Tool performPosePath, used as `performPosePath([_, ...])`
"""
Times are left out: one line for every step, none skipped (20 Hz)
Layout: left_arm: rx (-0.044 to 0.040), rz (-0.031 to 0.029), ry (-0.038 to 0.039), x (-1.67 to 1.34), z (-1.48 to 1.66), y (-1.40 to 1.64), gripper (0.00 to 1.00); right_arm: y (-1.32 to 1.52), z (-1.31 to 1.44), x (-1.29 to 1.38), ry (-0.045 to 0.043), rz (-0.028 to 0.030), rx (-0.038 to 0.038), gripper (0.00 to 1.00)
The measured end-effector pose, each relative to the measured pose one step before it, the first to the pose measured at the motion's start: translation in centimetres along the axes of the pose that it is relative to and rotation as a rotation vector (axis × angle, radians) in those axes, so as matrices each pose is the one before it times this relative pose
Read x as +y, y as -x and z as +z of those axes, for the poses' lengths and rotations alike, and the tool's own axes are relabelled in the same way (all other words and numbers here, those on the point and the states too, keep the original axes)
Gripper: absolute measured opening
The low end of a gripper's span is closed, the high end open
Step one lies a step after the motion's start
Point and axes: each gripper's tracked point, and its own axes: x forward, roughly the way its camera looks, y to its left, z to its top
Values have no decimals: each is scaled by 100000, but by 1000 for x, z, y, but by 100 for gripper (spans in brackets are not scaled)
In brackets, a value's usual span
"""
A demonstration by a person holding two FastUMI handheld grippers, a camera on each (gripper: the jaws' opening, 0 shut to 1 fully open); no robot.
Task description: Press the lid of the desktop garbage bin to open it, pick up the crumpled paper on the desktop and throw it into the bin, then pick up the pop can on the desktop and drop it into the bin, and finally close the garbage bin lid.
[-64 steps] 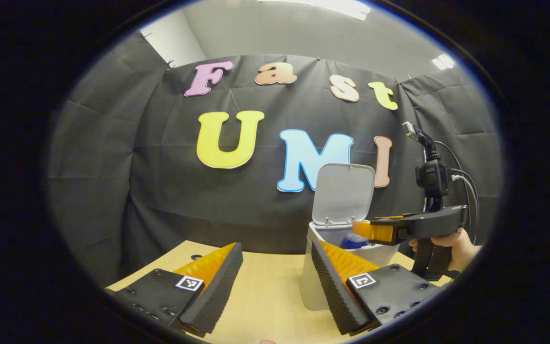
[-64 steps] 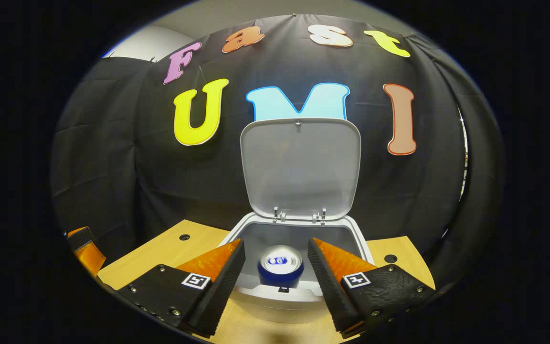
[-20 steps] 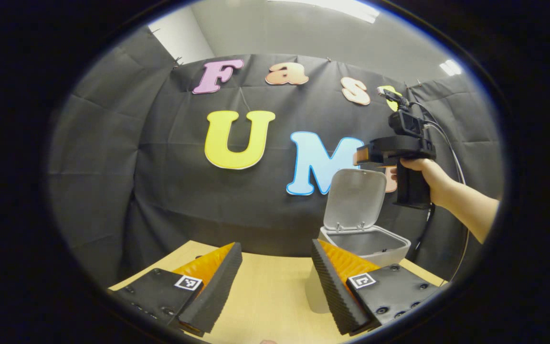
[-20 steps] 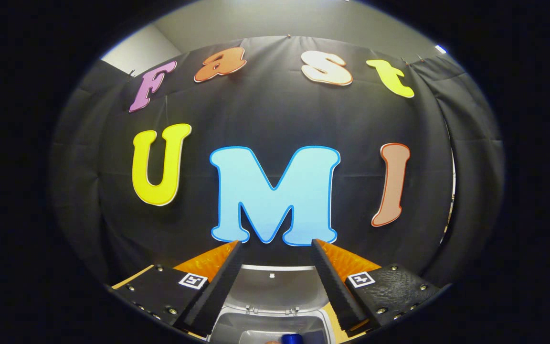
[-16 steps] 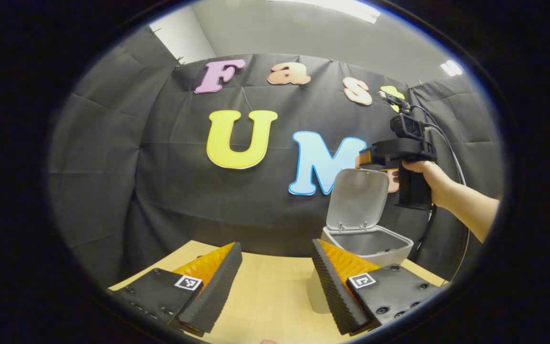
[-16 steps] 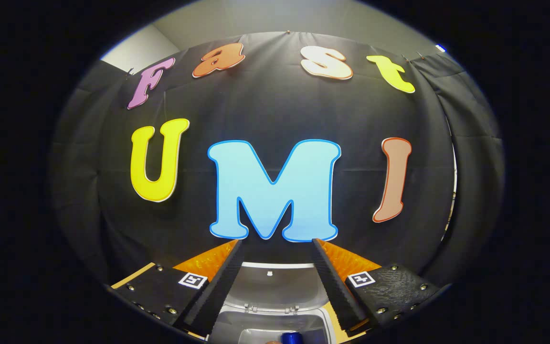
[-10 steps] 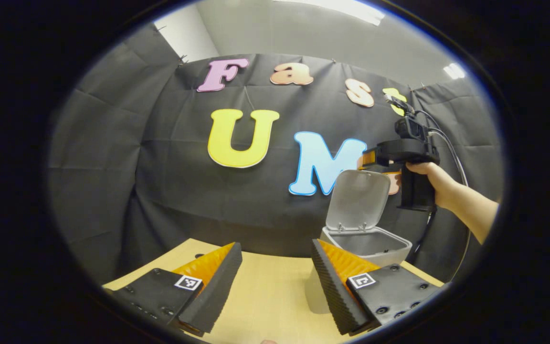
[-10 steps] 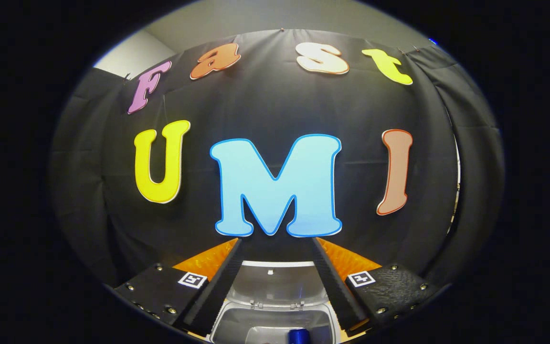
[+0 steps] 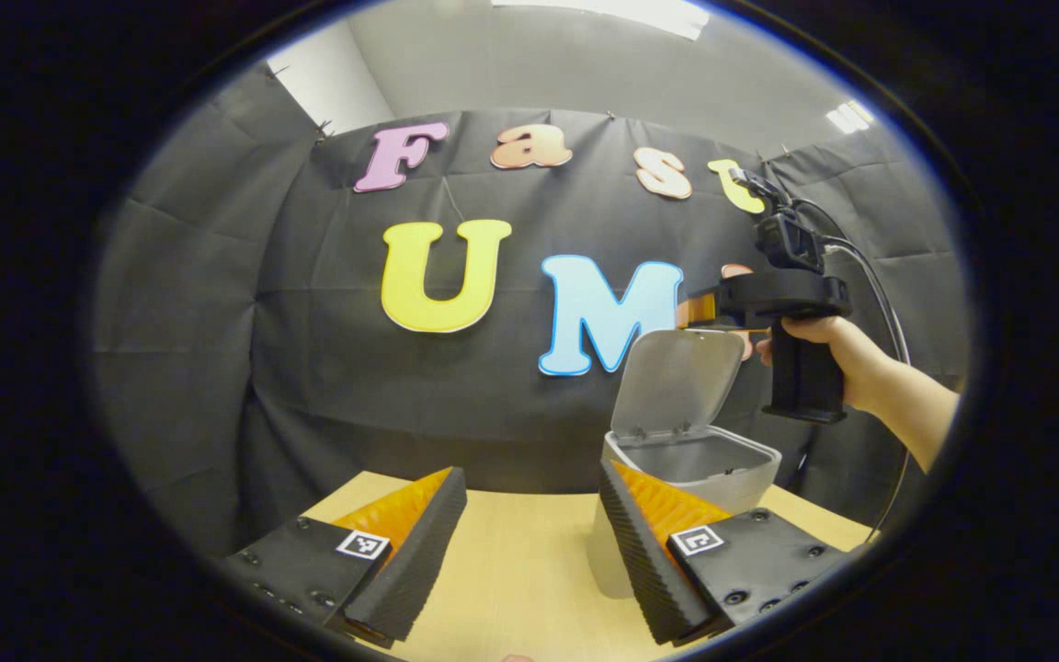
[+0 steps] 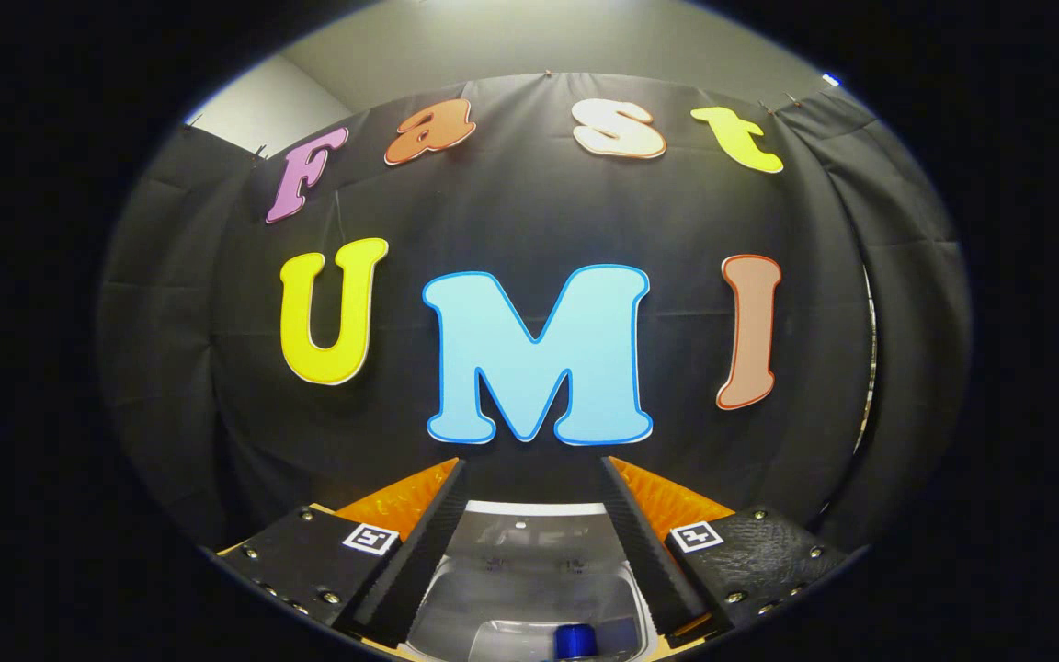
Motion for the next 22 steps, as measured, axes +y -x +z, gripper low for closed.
performPosePath([669,-357,941,-186,-175,0,95,732,-519,107,93,225,1030,92])
performPosePath([601,-444,1223,-252,-255,55,95,663,-550,51,-286,87,1077,92])
performPosePath([487,-370,957,-166,-208,56,96,616,-547,24,-492,241,1237,92])
performPosePath([331,74,365,-18,-88,102,96,424,-623,60,-400,412,1482,92])
performPosePath([17,-139,-100,4,-56,-60,96,317,-423,25,-596,281,1176,92])
performPosePath([-112,-118,-368,-230,7,68,96,200,-501,-21,-667,101,1328,92])
performPosePath([-287,-152,-417,-34,61,10,96,123,-586,-7,-433,-207,1245,92])
performPosePath([-166,-200,-296,-110,171,169,96,-26,-684,18,45,-200,1660,92])
performPosePath([-96,-202,-168,-56,28,136,96,-92,-852,48,205,-6,2012,92])
performPosePath([-70,-82,-130,-34,-42,57,96,-96,-1065,150,95,147,2666,92])
performPosePath([96,147,-134,45,-116,85,96,-104,-902,167,-75,221,2100,92])
performPosePath([63,222,-8,150,-5,40,95,-132,-820,175,10,205,1742,92])
performPosePath([209,267,33,97,-168,109,95,-202,-674,115,35,109,727,92])
performPosePath([36,346,60,101,7,81,95,-160,-687,95,157,-5,219,92])
performPosePath([-70,339,10,268,7,17,95,-234,-637,86,332,30,-428,92])
performPosePath([-11,411,9,139,-27,114,95,-305,-723,30,331,-218,-330,92])
performPosePath([7,236,167,143,46,27,95,-241,-841,101,169,122,-266,92])
performPosePath([-89,-19,220,-73,-19,-18,95,-165,-821,-3,55,259,-97,92])
performPosePath([-92,115,55,45,49,-44,96,-40,-571,10,-504,244,-662,95])
performPosePath([-23,201,-157,110,53,4,95,3,-225,-76,-732,-54,-1717,95])
performPosePath([3,154,-150,71,38,60,96,-74,-77,-27,-570,-61,-1716,95])
performPosePath([109,24,-47,101,-78,100,95,29,-309,-33,102,-94,-1071,95])
